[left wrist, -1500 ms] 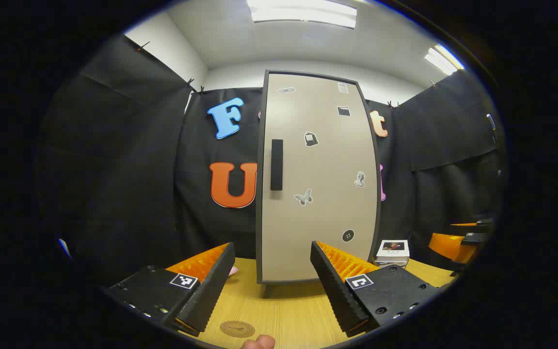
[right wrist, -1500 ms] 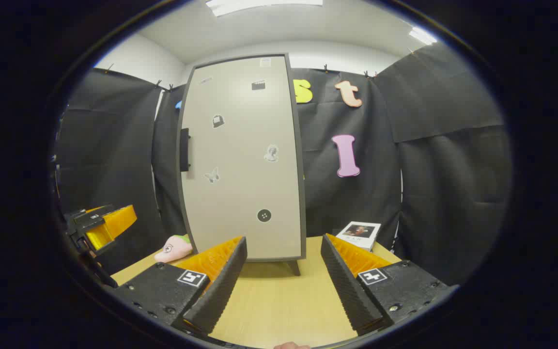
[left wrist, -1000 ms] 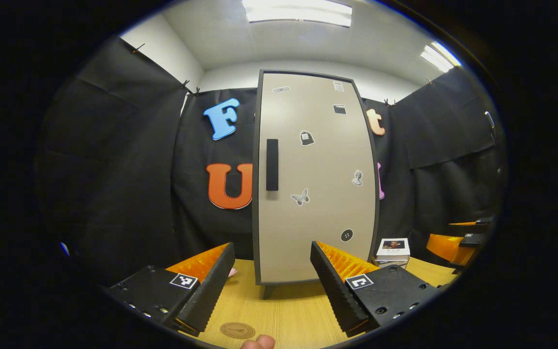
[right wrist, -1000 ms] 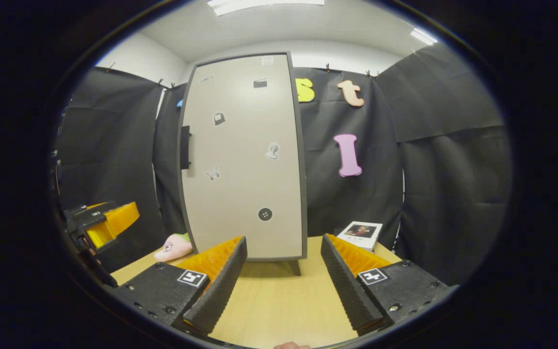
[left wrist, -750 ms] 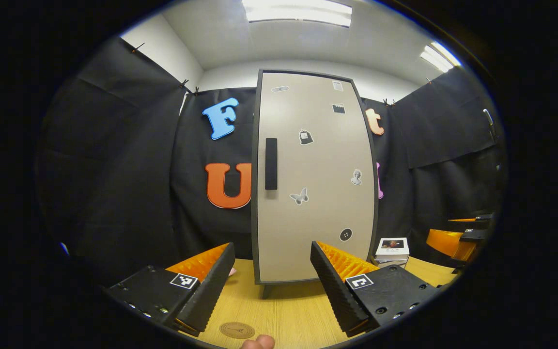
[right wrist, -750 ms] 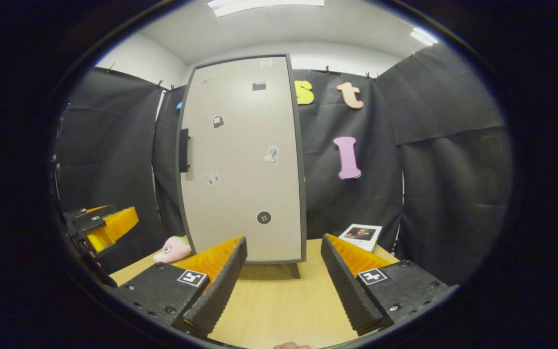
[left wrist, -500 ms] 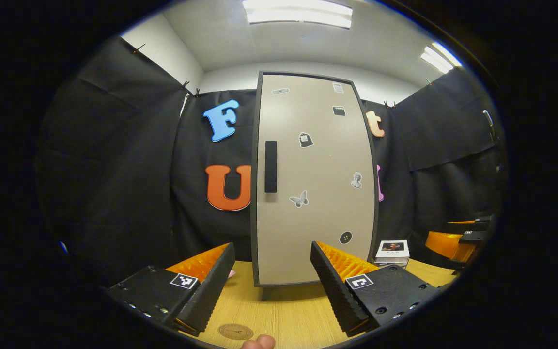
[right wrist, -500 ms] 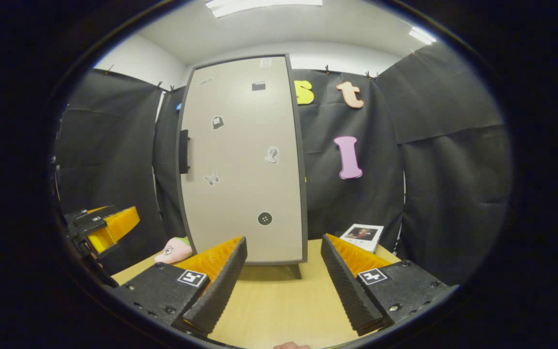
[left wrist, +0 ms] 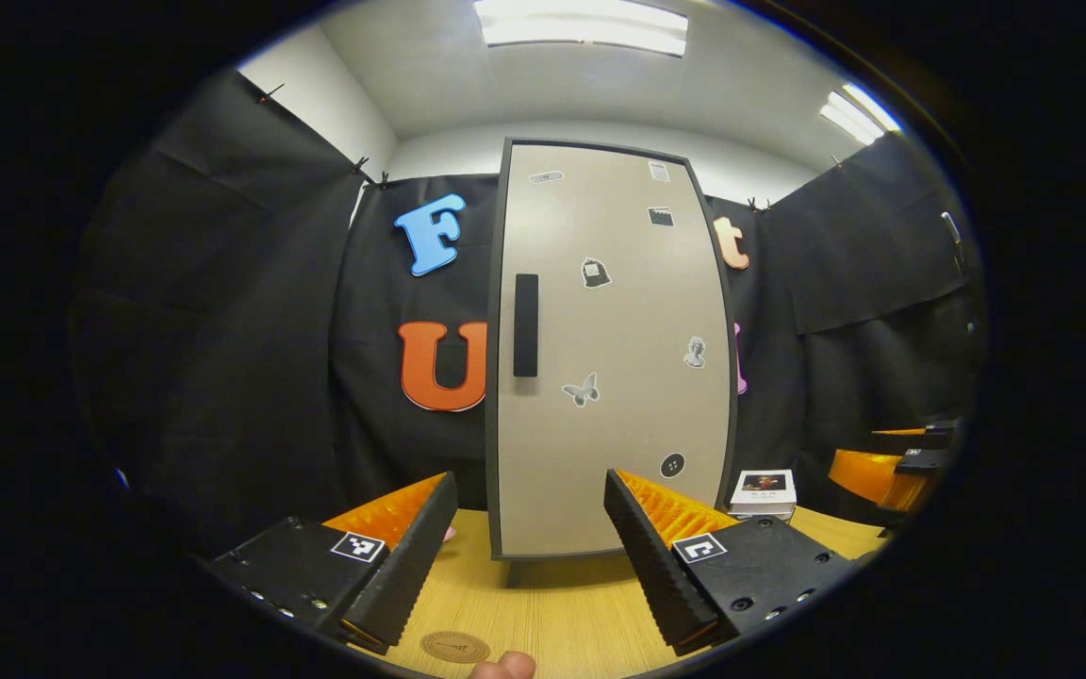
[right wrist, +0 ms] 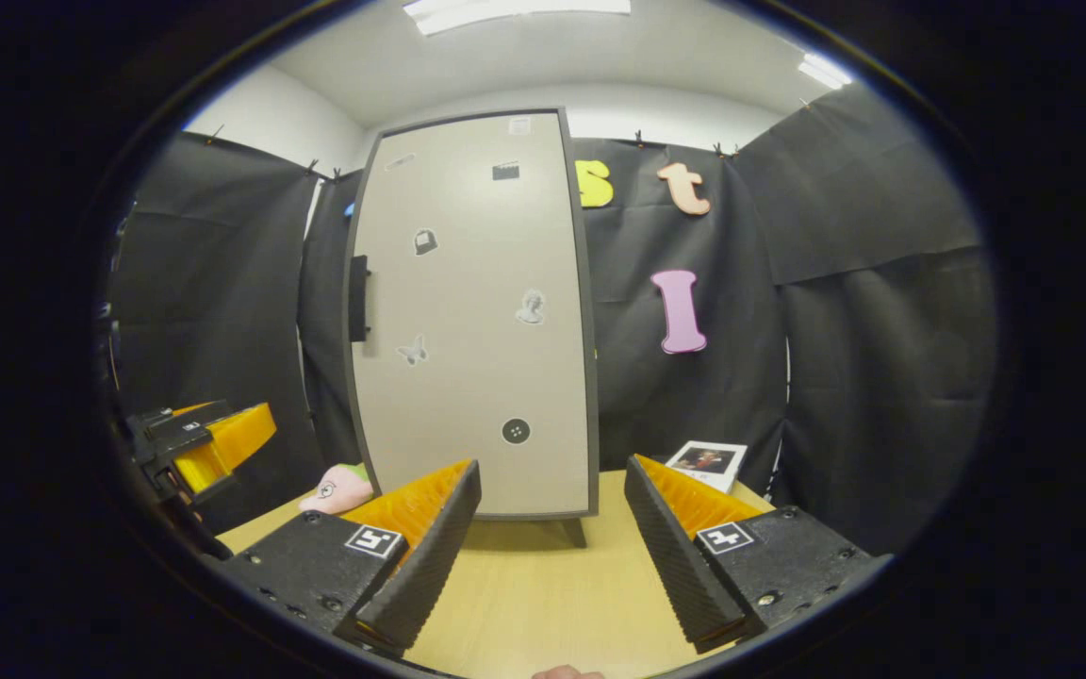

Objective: Open the cabinet door with the right hand, grasp the bottle in the cabinet with the left hand and place it on the coaster, then close the cabinet door with the right hand.

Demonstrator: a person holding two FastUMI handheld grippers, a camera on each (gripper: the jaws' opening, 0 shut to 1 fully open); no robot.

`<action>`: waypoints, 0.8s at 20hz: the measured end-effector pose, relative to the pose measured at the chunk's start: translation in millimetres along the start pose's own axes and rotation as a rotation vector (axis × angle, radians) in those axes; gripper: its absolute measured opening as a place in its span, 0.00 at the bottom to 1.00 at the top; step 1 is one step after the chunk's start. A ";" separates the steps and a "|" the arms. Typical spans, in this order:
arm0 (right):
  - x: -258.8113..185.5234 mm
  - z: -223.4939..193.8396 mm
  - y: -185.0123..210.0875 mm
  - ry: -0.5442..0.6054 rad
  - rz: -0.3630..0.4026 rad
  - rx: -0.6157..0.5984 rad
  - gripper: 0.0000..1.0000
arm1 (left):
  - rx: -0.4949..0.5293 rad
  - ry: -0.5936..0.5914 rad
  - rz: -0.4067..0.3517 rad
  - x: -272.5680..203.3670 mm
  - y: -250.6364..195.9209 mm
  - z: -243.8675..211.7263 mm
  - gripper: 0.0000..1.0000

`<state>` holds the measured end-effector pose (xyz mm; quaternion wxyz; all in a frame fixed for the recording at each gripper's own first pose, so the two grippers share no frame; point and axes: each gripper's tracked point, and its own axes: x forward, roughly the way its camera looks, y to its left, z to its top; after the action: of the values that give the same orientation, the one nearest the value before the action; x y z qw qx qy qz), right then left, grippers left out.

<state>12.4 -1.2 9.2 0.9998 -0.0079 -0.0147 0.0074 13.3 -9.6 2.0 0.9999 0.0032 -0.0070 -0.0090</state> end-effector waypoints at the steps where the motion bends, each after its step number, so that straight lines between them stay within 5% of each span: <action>1: 0.9 0.2 0.1 0.001 0.001 0.001 0.99 | 0.001 -0.002 0.001 0.5 -0.6 0.6 0.95; 16: 2.8 -1.3 -1.0 0.008 0.000 -0.004 0.98 | -0.005 -0.009 0.010 3.8 0.8 -0.2 0.95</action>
<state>15.3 -2.1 8.0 0.9999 -0.0100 -0.0108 0.0073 17.1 -8.9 1.9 0.9999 0.0007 -0.0113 -0.0041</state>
